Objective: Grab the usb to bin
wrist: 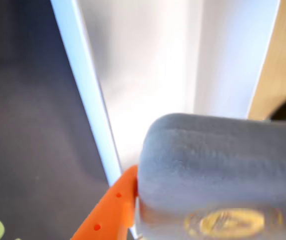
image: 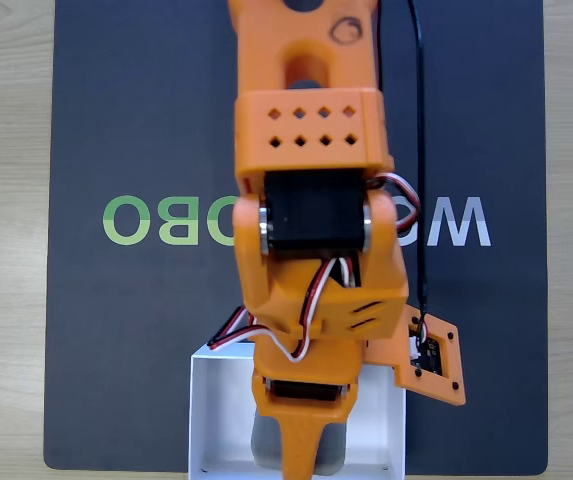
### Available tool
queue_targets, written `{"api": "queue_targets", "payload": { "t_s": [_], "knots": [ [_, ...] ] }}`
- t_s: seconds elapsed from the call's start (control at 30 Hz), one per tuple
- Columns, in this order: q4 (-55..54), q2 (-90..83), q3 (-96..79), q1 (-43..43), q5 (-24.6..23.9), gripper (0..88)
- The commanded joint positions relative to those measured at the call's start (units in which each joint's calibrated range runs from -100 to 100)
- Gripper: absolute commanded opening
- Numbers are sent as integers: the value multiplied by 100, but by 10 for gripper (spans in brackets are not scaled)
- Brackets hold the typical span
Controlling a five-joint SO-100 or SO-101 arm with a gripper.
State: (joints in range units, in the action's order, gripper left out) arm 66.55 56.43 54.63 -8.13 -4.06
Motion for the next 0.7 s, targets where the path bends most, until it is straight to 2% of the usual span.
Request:
{"api": "queue_targets", "payload": {
  "t_s": [0.0,0.17,0.53,0.67],
  "knots": [
    [10,-102,309,5,7,483],
    [-16,-102,309,-20,12,553],
    [27,-857,345,-155,-35,555],
    [639,-1493,327,-155,-35,548]
  ]
}}
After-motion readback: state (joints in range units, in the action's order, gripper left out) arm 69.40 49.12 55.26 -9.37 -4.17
